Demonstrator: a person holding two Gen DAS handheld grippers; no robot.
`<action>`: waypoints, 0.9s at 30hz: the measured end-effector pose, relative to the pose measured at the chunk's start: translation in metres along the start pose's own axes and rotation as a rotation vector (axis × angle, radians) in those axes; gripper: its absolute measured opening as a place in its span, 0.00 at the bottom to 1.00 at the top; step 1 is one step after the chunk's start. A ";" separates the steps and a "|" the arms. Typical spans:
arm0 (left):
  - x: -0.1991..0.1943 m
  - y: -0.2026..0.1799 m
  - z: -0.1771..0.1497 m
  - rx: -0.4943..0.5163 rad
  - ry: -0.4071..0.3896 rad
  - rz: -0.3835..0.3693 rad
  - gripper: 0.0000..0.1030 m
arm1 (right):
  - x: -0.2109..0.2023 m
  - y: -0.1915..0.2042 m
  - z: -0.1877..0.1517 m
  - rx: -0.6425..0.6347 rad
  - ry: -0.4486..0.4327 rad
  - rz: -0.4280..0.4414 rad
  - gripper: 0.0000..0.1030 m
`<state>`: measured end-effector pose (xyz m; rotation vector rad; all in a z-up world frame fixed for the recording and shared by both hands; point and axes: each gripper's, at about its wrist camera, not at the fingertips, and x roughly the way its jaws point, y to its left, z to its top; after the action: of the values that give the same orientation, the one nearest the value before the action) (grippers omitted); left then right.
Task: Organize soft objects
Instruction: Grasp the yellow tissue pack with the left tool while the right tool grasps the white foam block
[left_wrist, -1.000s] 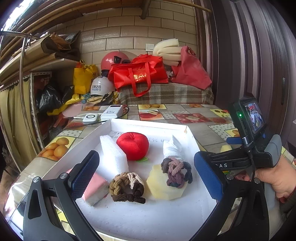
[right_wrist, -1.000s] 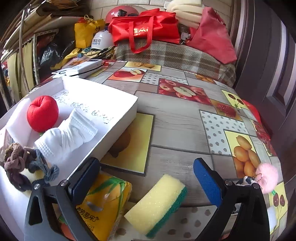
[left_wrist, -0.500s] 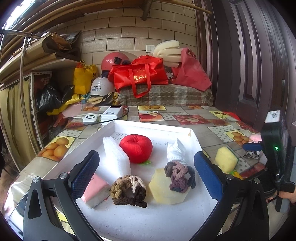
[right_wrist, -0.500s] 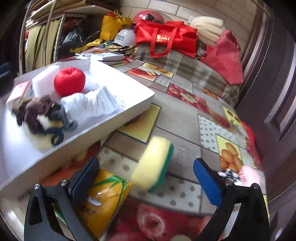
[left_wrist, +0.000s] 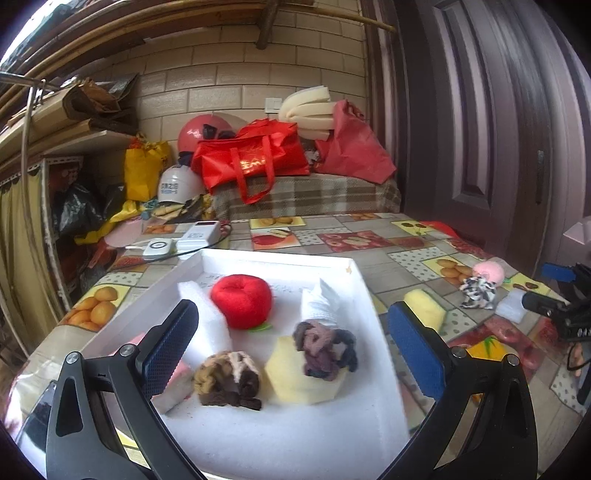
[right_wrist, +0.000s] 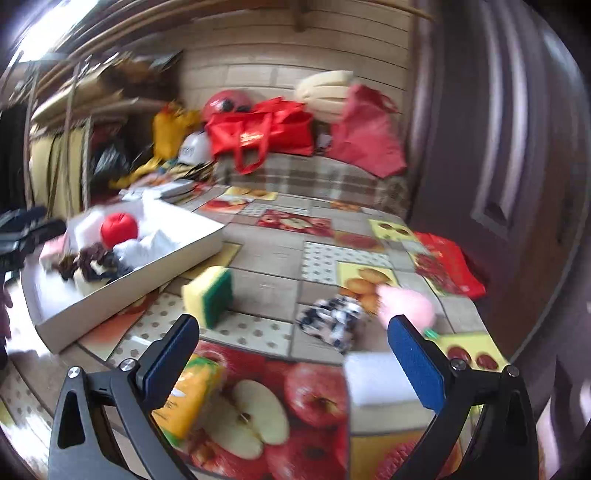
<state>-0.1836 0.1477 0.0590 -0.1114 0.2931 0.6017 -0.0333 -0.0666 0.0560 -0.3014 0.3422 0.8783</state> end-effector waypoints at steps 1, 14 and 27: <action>-0.001 -0.011 0.000 0.013 0.008 -0.040 1.00 | -0.003 -0.011 -0.002 0.051 0.003 -0.001 0.99; 0.062 -0.146 -0.014 0.146 0.440 -0.356 1.00 | -0.028 -0.108 -0.040 0.282 0.112 -0.117 0.99; 0.093 -0.171 -0.021 0.227 0.538 -0.372 0.65 | -0.002 -0.108 -0.032 0.219 0.184 -0.012 0.99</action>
<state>-0.0177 0.0538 0.0137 -0.1038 0.8391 0.1556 0.0456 -0.1459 0.0410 -0.1815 0.6023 0.7952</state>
